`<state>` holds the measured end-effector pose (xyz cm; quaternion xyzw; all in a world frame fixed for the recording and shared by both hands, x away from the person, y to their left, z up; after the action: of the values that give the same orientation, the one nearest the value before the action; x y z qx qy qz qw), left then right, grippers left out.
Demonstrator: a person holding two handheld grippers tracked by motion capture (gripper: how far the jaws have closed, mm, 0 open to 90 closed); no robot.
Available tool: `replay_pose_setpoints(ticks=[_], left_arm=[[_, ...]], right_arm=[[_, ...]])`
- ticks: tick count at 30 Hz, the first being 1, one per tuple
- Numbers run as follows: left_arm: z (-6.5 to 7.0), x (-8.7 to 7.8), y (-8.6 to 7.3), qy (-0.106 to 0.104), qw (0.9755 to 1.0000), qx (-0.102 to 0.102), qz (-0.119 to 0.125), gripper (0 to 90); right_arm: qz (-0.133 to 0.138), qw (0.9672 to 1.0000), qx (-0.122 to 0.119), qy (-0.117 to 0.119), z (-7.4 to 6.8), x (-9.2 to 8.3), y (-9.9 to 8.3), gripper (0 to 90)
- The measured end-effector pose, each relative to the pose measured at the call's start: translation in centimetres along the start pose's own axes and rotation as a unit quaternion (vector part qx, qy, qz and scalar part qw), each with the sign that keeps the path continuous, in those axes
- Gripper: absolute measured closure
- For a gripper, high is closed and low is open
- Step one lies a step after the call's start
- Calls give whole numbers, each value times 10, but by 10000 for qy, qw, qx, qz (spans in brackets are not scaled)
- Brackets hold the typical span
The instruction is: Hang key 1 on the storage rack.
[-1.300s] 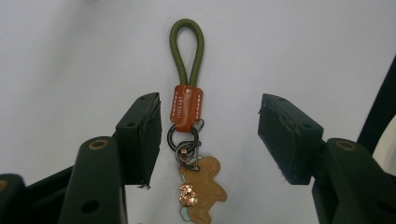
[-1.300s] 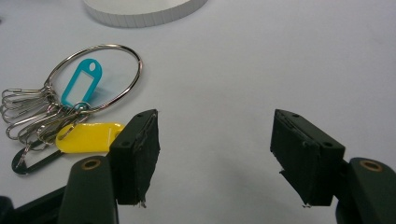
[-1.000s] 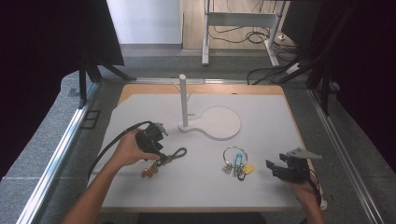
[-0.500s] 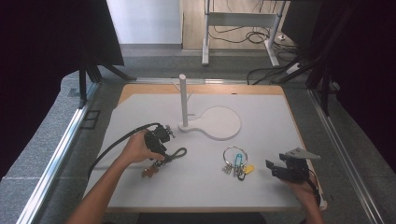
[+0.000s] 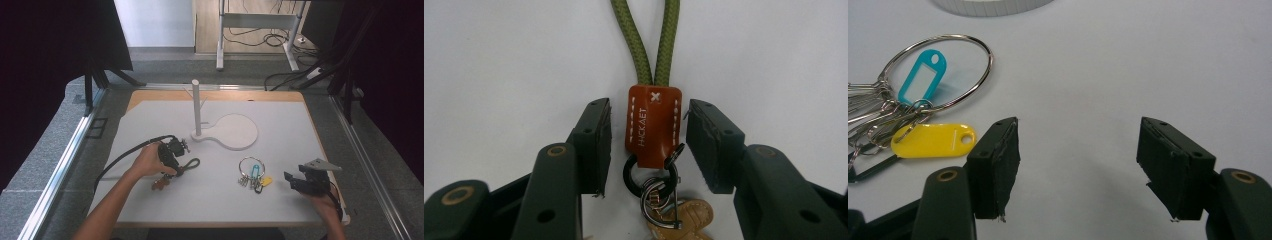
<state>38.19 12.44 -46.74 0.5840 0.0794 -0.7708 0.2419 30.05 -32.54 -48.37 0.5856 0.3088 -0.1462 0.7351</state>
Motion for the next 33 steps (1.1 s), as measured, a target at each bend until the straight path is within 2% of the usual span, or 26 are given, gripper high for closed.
replay_pose_setpoints(ticks=[8,11,17,19,22,25,27,33], left_arm=[[3,2,2,164,9998,91,-100,591],[4,2,2,212,9996,182,-109,620],[4,1,1,209,9995,232,-65,659],[4,-1,-1,128,9997,227,-2,662],[4,-8,-3,70,9996,247,142,663],[6,-20,-8,-12,9988,265,423,663],[7,-30,-11,-61,9974,261,673,664],[12,-57,-22,-154,9927,292,1158,664]], right_arm=[[-21,10000,-28,-7,-1,2,-1,338],[-39,10000,-51,-15,-1,2,-1,338],[-58,10000,-46,-37,0,3,-2,338],[-56,10000,-42,-36,0,3,-2,338],[-55,10000,-39,-49,1,3,-2,338],[-62,10000,-45,-56,1,3,-2,338],[-64,10000,-46,-61,1,3,-2,338],[-53,9999,-63,-65,0,3,-2,338]])
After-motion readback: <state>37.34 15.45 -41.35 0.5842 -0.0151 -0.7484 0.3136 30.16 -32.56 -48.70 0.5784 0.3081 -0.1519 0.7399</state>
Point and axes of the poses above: each handheld gripper's, and its own axes: x roughly forward along the jaws, y roughly out of its top, z roughly to its right, the point moved 1 cm from there along x, roughly forward along the jaws, and after that the axes turned 12 degrees about -y, right-handed, at the moved point
